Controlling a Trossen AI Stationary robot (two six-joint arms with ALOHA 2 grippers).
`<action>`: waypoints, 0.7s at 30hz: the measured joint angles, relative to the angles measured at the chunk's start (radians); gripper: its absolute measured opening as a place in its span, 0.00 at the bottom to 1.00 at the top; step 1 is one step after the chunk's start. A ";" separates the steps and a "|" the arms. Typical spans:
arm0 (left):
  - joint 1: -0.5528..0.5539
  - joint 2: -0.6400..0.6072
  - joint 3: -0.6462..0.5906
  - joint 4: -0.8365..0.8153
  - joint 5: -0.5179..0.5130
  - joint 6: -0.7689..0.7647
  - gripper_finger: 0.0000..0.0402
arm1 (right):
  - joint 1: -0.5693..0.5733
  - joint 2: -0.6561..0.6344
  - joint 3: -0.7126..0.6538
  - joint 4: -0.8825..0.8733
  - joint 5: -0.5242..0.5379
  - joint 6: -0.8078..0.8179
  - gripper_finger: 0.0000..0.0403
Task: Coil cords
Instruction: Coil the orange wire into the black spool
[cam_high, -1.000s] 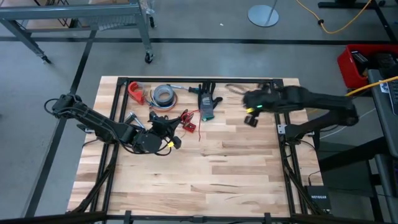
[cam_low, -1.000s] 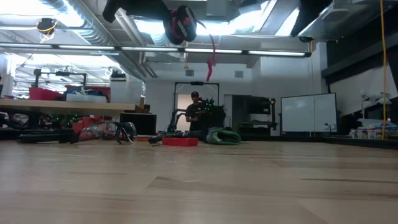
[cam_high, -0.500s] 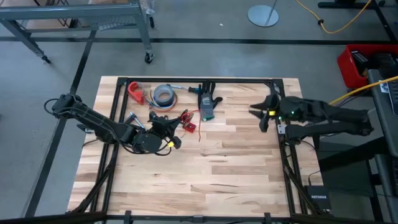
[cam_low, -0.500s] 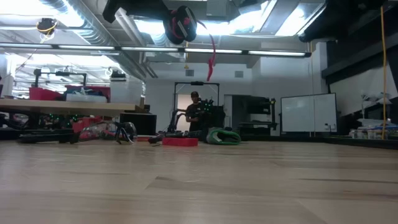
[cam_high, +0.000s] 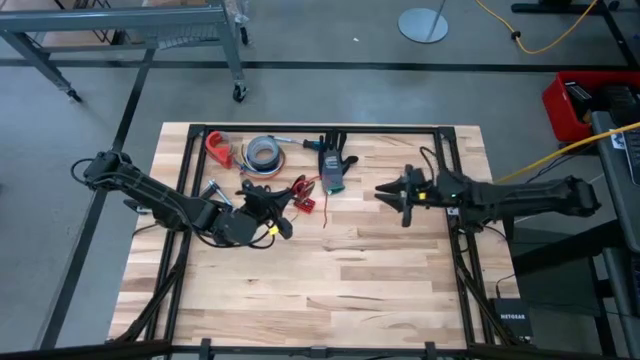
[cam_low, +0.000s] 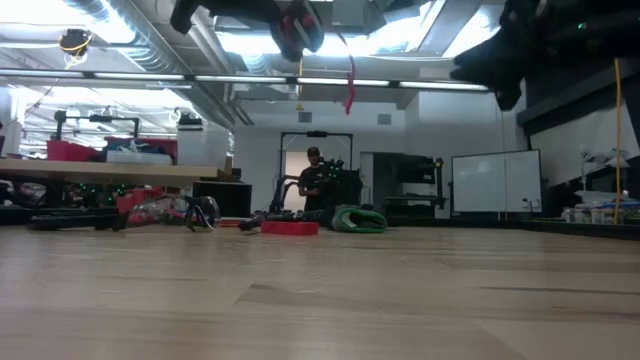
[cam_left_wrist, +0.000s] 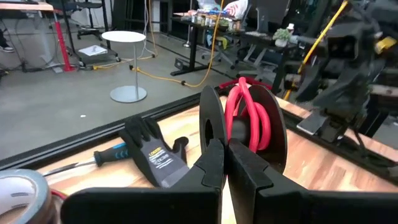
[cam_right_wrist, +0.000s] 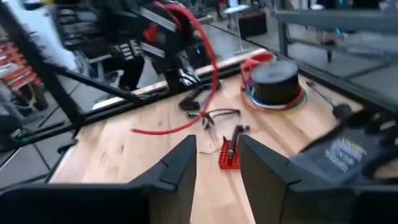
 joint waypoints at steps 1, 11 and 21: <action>0.000 0.000 0.000 0.011 0.000 0.001 0.00 | 0.000 0.021 -0.003 0.006 0.010 0.020 0.30; 0.022 0.063 0.000 0.201 0.004 0.091 0.00 | 0.000 0.279 -0.004 0.178 -0.080 0.094 0.30; 0.038 0.166 0.000 0.453 0.012 0.274 0.00 | 0.000 0.453 -0.004 0.394 -0.090 0.094 0.30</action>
